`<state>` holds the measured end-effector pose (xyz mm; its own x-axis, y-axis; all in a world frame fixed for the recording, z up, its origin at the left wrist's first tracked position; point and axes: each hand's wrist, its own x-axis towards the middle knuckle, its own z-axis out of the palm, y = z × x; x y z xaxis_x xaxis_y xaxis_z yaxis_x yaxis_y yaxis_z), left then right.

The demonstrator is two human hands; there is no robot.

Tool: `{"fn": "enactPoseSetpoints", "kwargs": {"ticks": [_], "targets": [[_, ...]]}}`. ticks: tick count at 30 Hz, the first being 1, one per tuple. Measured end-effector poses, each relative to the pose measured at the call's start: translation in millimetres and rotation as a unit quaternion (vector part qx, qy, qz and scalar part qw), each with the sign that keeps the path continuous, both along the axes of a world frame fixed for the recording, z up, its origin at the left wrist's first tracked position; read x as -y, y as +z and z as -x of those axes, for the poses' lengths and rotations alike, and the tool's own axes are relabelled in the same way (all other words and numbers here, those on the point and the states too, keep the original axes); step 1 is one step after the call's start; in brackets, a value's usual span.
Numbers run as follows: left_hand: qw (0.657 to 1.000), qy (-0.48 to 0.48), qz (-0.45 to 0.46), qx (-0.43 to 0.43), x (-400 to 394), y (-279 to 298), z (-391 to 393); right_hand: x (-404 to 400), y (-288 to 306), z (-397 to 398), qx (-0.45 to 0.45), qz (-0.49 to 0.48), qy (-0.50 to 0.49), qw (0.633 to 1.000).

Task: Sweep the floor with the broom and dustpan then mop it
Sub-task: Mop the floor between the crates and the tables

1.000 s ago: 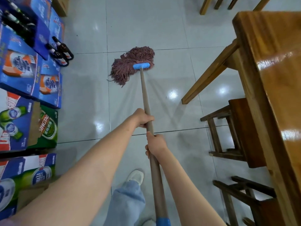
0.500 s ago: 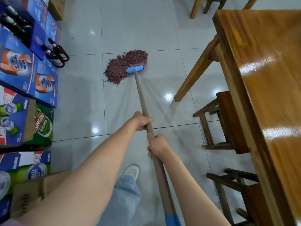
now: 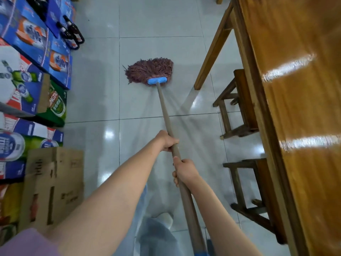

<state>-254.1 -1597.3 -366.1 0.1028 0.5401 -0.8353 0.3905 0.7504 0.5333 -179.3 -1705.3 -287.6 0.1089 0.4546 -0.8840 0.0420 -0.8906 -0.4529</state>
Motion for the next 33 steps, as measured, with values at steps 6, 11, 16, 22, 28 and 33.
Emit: {"fn": "enactPoseSetpoints", "kwargs": {"ticks": [6,11,16,22,28,33], "targets": [[0.999,-0.032,0.011,-0.01,55,3,-18,56,5,-13,0.002,0.015,-0.028,0.999],[0.999,-0.036,0.002,-0.017,50,-1,-22,51,-7,-14,0.0,0.006,-0.04,0.999],[0.999,-0.043,-0.005,-0.013,38,-10,-17,40,-18,-8,0.016,0.013,-0.038,0.999],[0.999,-0.049,-0.006,-0.013,-4,-23,-13,3,-30,0,0.021,0.014,-0.055,0.998],[0.998,-0.06,-0.001,-0.007,-80,-34,-15,-70,-42,0,0.031,0.008,-0.055,0.998],[0.998,-0.069,-0.006,-0.004,-161,-30,-28,-151,-43,-10,0.035,0.003,-0.067,0.997]]}}
